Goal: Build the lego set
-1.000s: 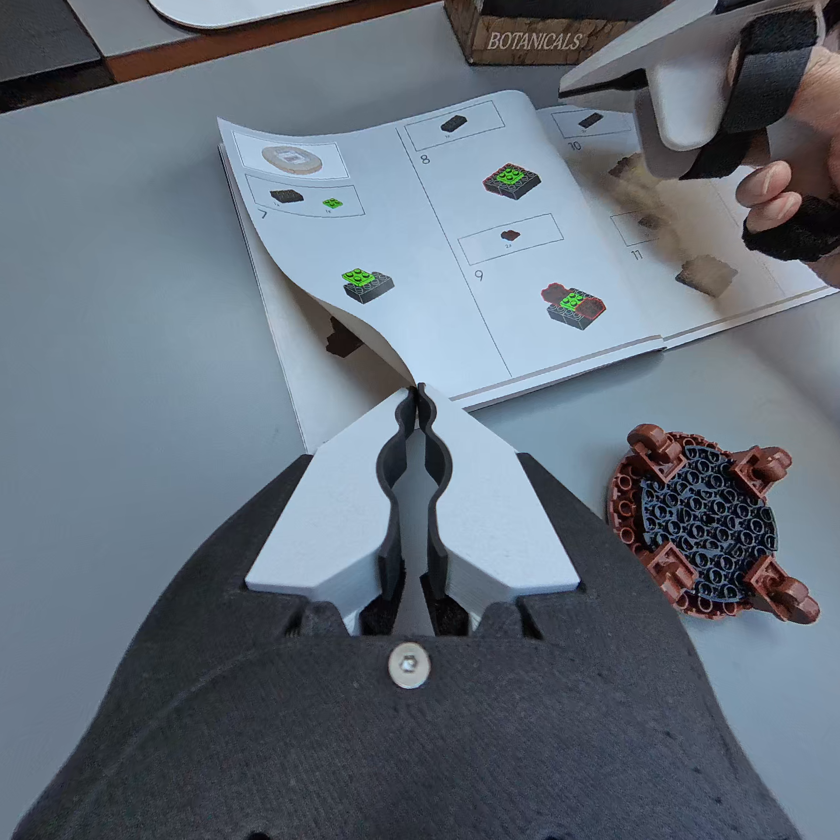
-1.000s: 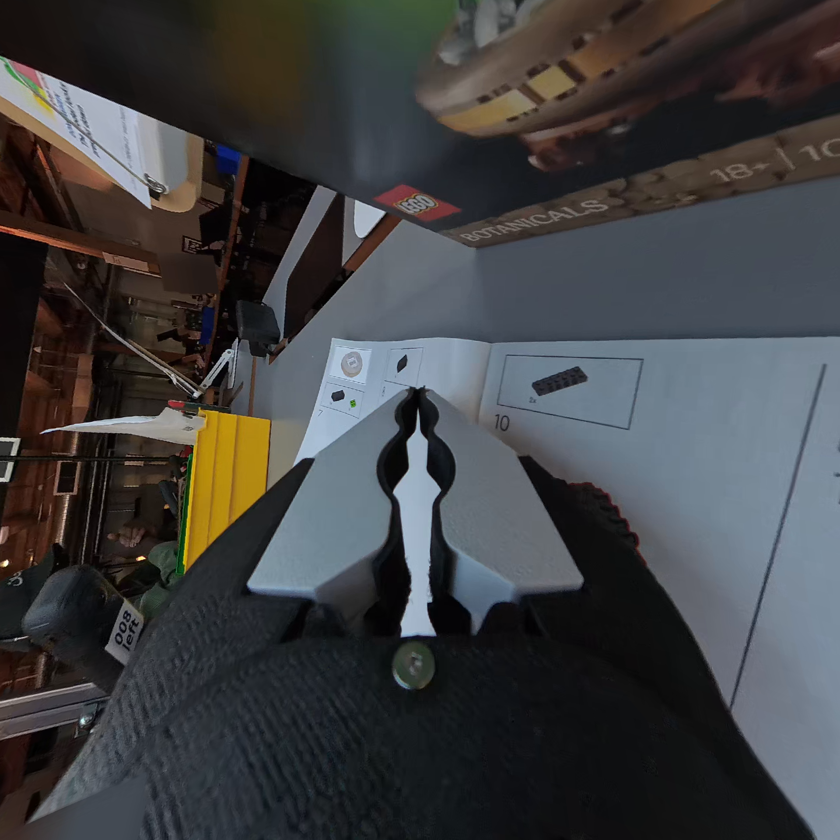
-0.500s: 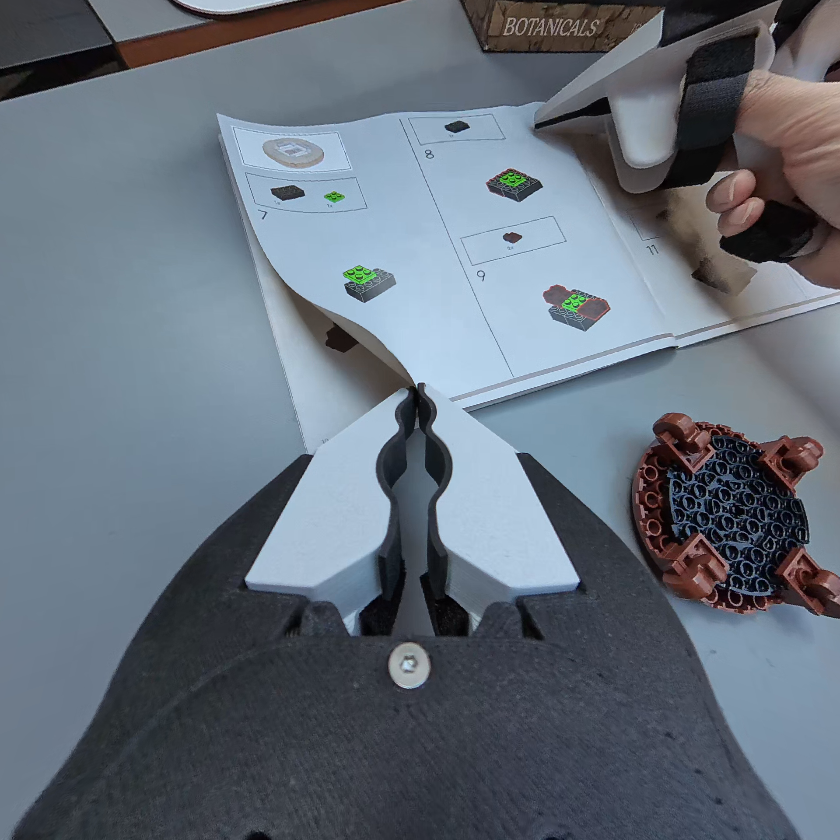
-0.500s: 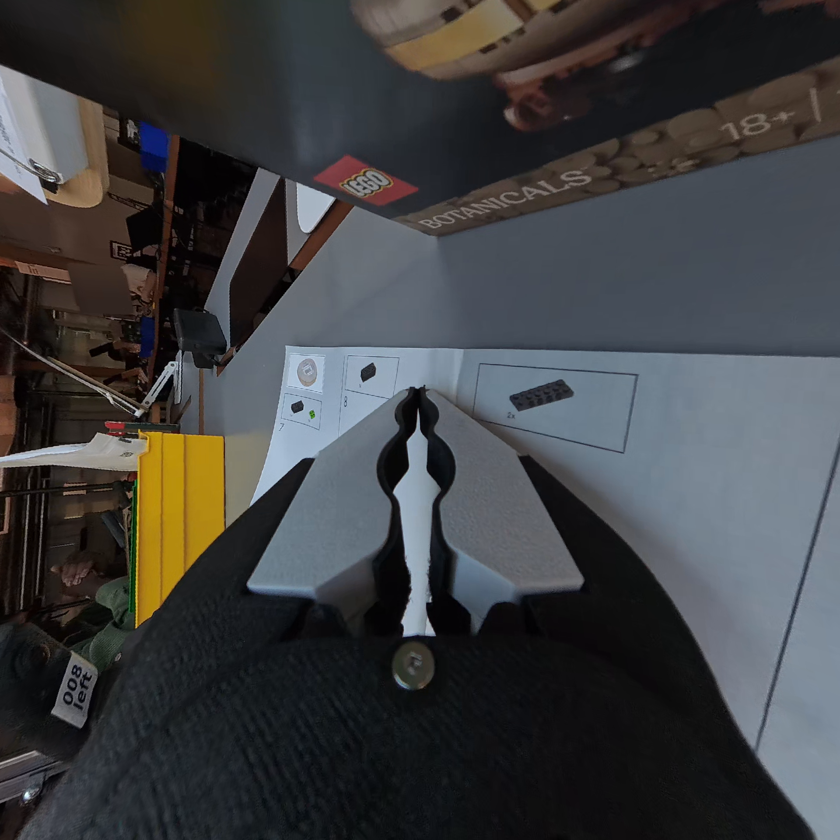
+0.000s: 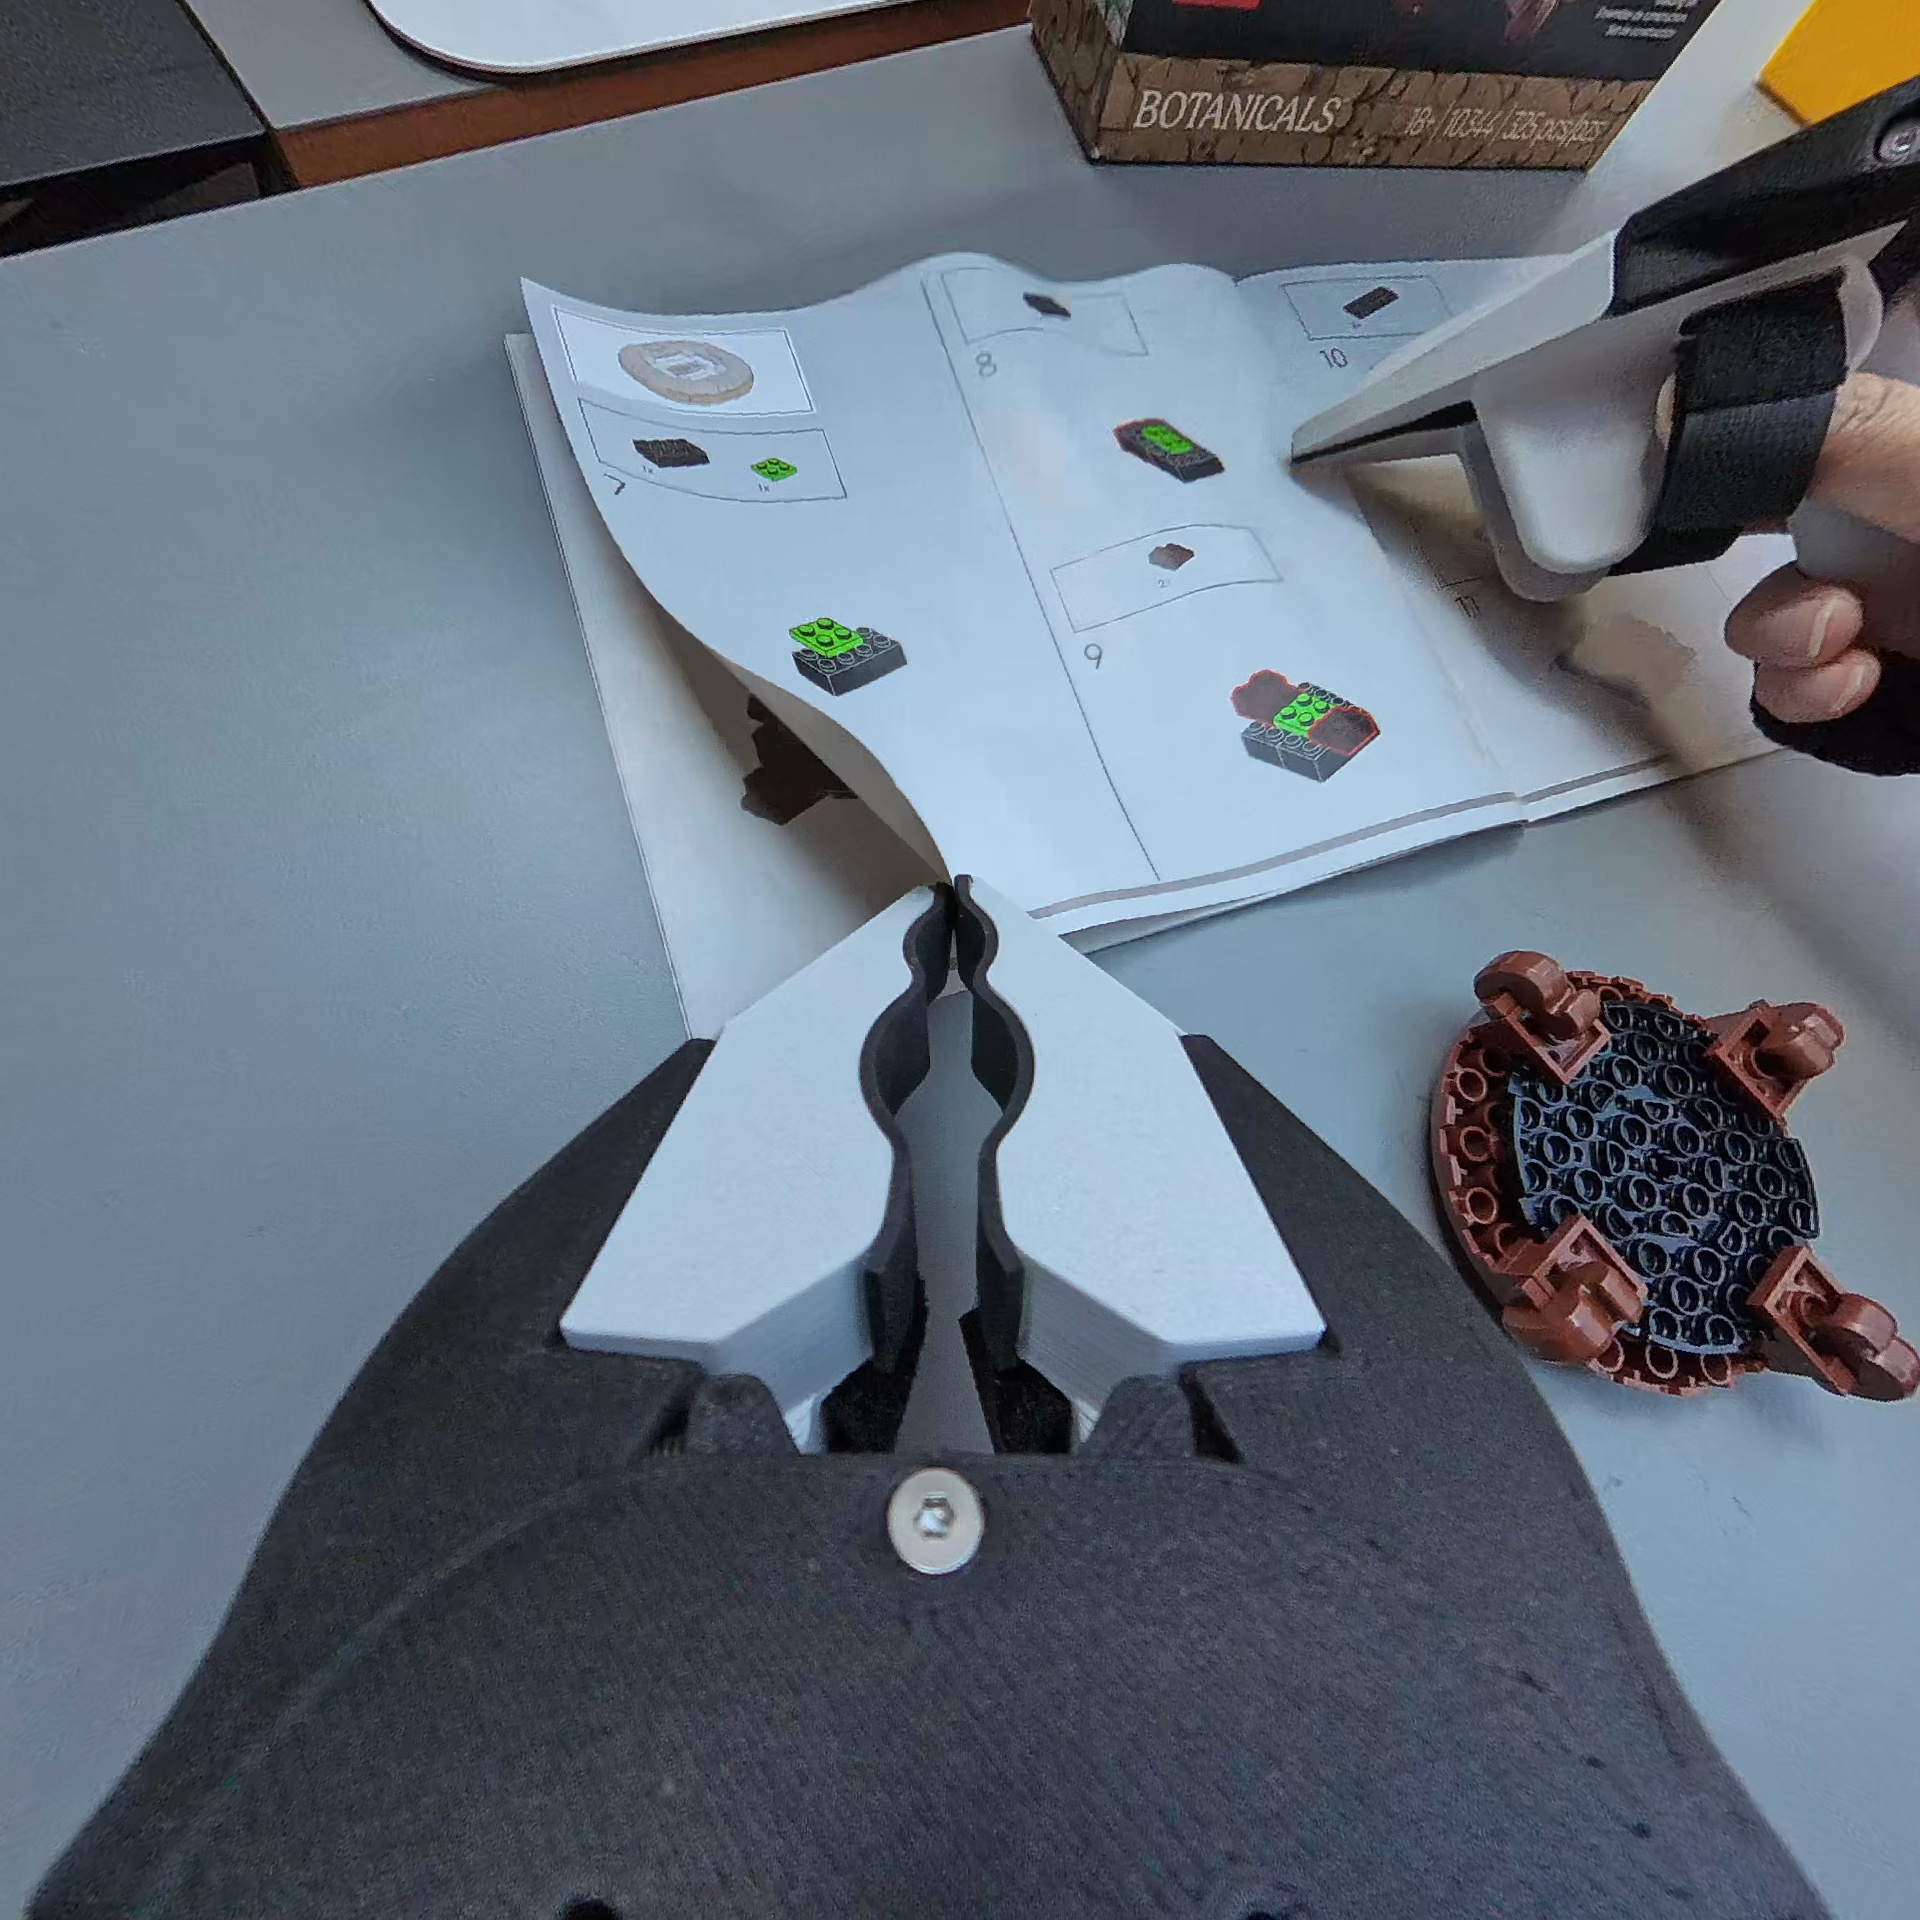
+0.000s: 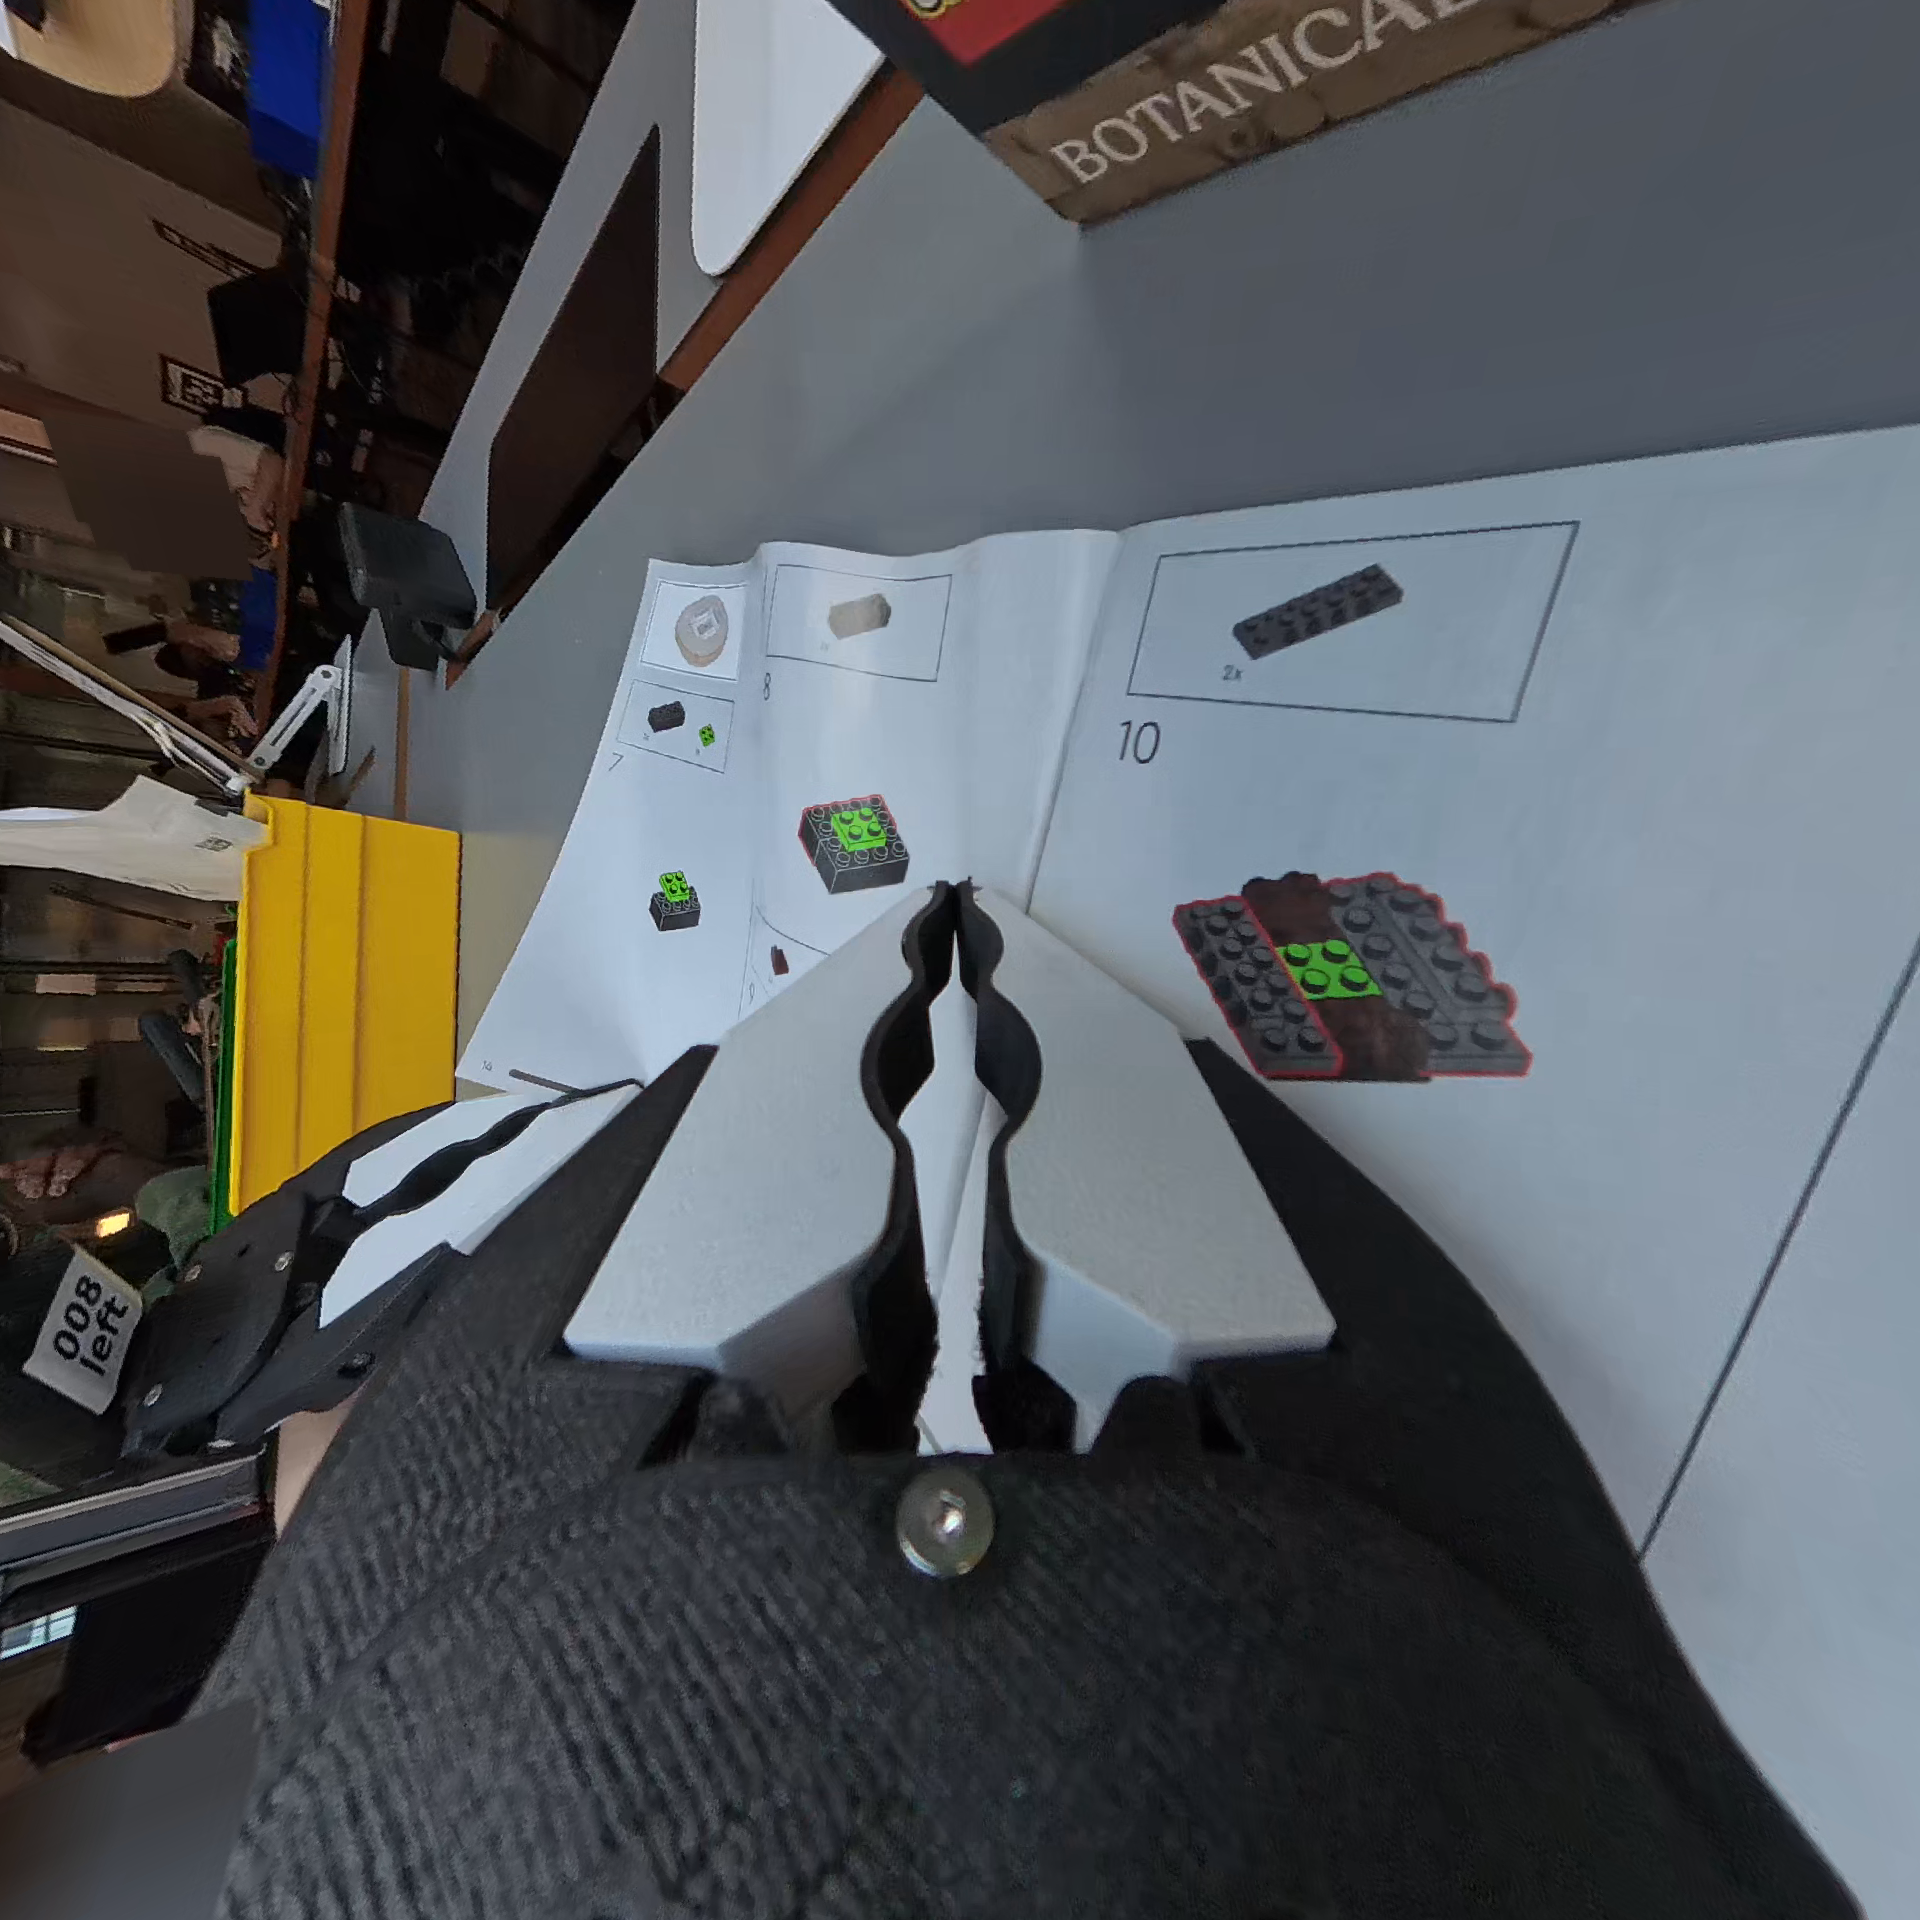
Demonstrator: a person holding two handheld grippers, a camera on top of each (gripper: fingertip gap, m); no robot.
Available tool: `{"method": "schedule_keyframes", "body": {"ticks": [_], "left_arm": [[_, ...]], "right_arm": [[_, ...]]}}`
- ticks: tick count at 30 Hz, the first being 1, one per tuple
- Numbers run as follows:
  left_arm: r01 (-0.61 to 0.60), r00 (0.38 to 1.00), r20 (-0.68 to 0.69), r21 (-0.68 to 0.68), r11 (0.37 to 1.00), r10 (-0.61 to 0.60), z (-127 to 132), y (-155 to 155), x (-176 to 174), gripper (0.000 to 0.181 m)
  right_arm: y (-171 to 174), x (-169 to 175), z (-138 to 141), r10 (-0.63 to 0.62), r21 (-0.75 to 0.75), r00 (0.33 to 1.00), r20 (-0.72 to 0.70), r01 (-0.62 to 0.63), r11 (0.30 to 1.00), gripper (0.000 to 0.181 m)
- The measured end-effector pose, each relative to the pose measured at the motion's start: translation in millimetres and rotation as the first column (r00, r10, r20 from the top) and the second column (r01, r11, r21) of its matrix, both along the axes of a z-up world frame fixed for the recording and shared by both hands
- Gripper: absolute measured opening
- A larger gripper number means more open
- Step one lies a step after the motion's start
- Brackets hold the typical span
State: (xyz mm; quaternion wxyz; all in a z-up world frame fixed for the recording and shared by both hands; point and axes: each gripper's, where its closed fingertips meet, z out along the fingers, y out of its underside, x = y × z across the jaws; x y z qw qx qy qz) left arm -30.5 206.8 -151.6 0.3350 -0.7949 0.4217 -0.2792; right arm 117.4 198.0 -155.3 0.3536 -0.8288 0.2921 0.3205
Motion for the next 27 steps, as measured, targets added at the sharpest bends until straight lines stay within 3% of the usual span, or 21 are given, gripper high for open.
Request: {"method": "schedule_keyframes", "body": {"ticks": [3, 8, 13, 16, 19, 22, 25, 27], "left_arm": [[0.004, 1.0, 0.01, -0.006, 1.0, -0.004, 1.5, -0.8, 0.9, 0.0], [0.001, 1.0, 0.014, 0.0, 1.0, -0.001, 3.1, -0.7, 0.1, 0.0], [0.003, 1.0, 0.017, -0.013, 1.0, -0.003, 1.9, -0.8, -0.3, 0.0], [0.0, 1.0, 0.017, -0.012, 1.0, 0.0, 2.3, -0.4, -0.5, 0.0], [-0.001, 1.0, 0.015, -0.011, 1.0, 0.001, 1.8, 0.1, -0.8, 0.0], [-0.003, 1.0, 0.017, -0.023, 1.0, 0.003, 0.4, -1.3, -1.4, 0.0], [-0.014, 1.0, 0.022, -0.03, 0.999, 0.015, 1.1, 0.0, -2.8, 0.0], [-0.032, 0.998, 0.044, -0.051, 0.998, 0.035, 4.8, 1.4, -4.7, 0.007]], "right_arm": [[-5.8, -5.3, 8.1, 0.0, 0.033, 0.999, -0.048, 0.001, 0.999, 0.0], [-22.0, -13.8, 0.1, 0.035, 0.013, 0.999, 0.007, -0.036, 0.999, 0.0], [-37.6, -27.6, 15.2, 0.081, 0.044, 0.996, 0.047, -0.083, 0.996, 0.0], [-49.8, -37.0, 2.4, 0.134, -0.012, 0.99, 0.052, -0.133, 0.991, 0.0], [-51.5, -45.2, 12.4, 0.14, 0.056, 0.99, -0.03, -0.138, 0.989, 0.0], [-57.7, -44.0, -3.4, 0.186, -0.012, 0.976, 0.111, -0.186, 0.983, 0.0], [-56.7, -44.3, -2.0, 0.173, 0.002, 0.985, 0.012, -0.173, 0.985, 0.0], [-57.0, -44.4, -2.0, 0.185, 0.011, 0.983, 0.019, -0.185, 0.983, 0.0]]}}
